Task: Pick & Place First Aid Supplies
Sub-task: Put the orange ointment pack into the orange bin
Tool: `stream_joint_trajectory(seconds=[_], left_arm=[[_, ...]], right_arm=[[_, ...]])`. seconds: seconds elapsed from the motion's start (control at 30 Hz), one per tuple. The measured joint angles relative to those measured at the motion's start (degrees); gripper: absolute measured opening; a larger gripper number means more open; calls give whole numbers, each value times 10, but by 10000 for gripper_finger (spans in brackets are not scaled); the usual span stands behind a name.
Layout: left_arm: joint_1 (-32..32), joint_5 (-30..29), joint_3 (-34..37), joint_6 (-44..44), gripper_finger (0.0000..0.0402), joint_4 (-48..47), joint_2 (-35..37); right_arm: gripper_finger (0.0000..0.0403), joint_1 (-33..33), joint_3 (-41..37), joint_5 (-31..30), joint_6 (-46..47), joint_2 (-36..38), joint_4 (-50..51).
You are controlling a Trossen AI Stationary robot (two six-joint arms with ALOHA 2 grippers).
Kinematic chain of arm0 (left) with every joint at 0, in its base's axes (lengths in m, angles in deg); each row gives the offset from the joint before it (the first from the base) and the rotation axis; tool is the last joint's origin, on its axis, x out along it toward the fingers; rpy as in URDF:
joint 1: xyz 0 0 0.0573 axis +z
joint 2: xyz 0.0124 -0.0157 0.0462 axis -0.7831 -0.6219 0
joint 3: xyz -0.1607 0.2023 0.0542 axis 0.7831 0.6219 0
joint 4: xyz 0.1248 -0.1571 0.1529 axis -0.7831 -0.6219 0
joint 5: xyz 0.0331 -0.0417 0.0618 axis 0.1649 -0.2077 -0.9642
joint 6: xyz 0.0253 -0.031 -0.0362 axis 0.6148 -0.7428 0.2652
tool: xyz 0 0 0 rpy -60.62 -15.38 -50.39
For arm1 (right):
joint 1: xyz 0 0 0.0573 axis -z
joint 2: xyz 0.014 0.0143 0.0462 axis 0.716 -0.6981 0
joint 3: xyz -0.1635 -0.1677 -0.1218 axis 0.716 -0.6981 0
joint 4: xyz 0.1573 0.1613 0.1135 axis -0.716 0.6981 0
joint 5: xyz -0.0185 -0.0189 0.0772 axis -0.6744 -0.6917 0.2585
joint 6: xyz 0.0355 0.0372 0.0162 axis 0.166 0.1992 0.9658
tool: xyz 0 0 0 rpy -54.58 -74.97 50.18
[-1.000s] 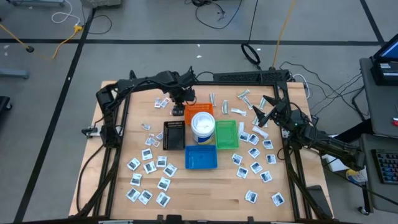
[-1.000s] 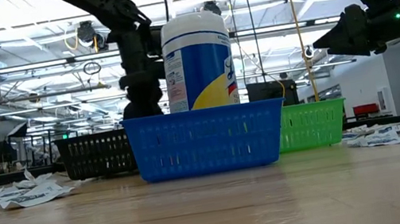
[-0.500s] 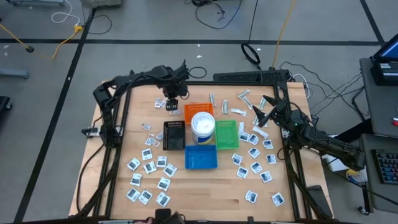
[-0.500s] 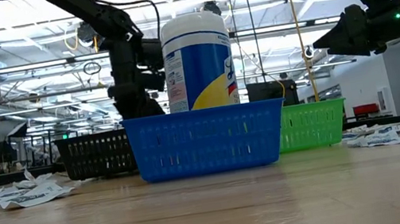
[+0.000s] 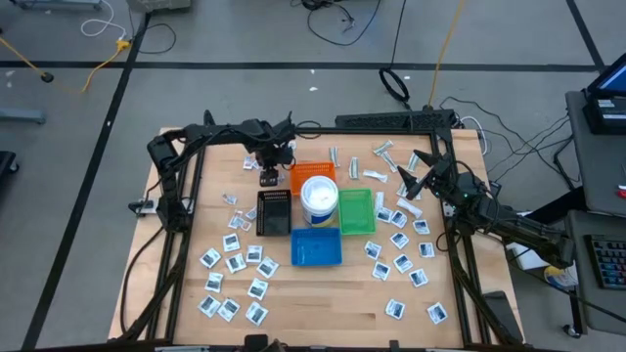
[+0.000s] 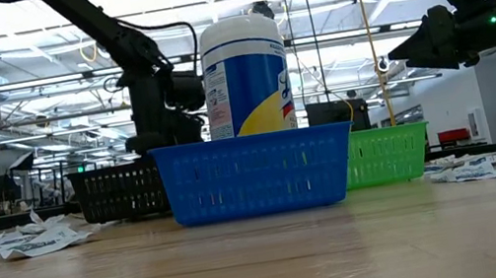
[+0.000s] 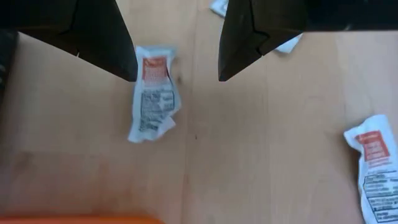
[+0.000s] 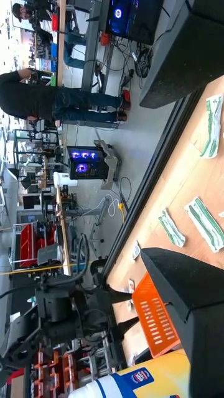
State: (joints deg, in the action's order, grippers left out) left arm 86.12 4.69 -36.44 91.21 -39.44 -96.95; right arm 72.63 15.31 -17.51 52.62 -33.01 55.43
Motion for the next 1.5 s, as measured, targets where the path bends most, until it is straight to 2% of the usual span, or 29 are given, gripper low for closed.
stream_joint_trajectory(seconds=[0.27,0.37,0.5,0.73,0.8,1.03,1.37,1.5], left_arm=[[-3,18,37,-2,229,49,0],[-3,14,45,-1,217,58,2],[-3,11,47,3,167,59,2],[-1,8,48,1,35,60,2],[-1,8,48,-1,11,62,2],[2,-21,51,-27,3,54,17],[10,-26,47,-22,1,-6,134],[6,-22,42,-25,1,-45,160]], right_arm=[[380,0,0,0,0,0,0],[380,0,0,0,0,0,0],[380,0,0,0,0,0,0],[380,0,0,0,0,0,0],[380,0,0,0,0,0,0],[380,0,0,0,0,0,0],[380,0,0,0,0,0,0],[380,0,0,0,0,0,0]])
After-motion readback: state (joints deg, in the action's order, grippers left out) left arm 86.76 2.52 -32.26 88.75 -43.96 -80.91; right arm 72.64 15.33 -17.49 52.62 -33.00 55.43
